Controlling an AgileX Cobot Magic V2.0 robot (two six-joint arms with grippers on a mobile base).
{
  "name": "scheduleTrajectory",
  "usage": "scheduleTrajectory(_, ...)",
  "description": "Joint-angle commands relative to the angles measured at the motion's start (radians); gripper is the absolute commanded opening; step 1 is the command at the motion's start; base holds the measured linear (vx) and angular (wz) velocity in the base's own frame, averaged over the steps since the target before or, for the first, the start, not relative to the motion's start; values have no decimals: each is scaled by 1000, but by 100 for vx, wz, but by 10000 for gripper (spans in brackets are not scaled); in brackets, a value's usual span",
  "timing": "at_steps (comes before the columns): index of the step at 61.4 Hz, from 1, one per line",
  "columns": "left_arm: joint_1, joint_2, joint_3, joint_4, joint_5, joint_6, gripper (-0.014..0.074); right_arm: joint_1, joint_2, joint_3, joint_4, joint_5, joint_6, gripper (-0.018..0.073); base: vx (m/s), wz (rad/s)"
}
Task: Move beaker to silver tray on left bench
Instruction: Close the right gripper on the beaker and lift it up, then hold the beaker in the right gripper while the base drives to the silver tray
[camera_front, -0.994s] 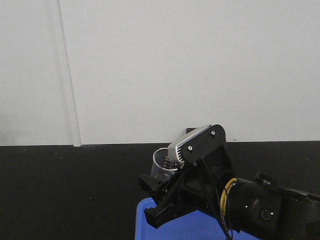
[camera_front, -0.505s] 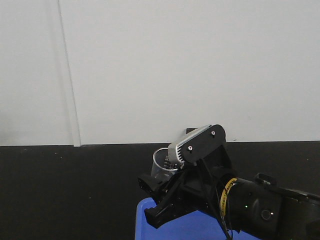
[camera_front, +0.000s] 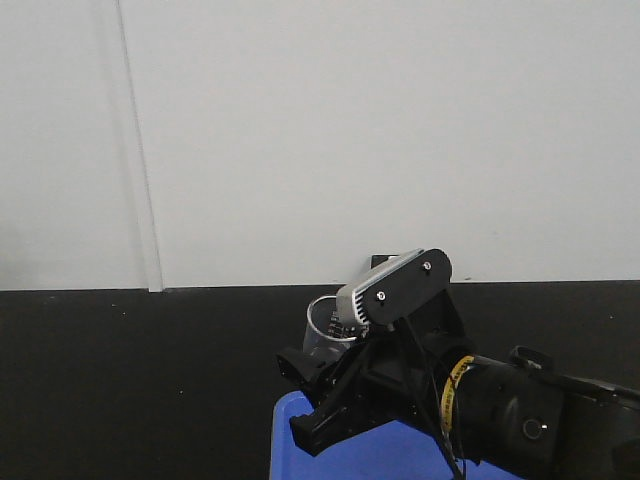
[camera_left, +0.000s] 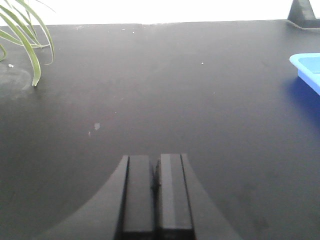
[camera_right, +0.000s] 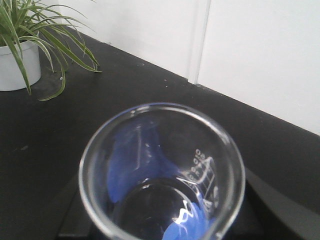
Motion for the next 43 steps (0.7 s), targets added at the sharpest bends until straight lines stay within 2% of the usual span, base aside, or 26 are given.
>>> scheduleTrajectory(1,-3,-6,19,-5,-79,1,1,-1,-37,-34,3,-44,2,-14,-6,0)
scheduleTrajectory(43,-3,-6,19,-5,-79,1,1,-1,-37,-34,3,-38,2,-14,-17,4)
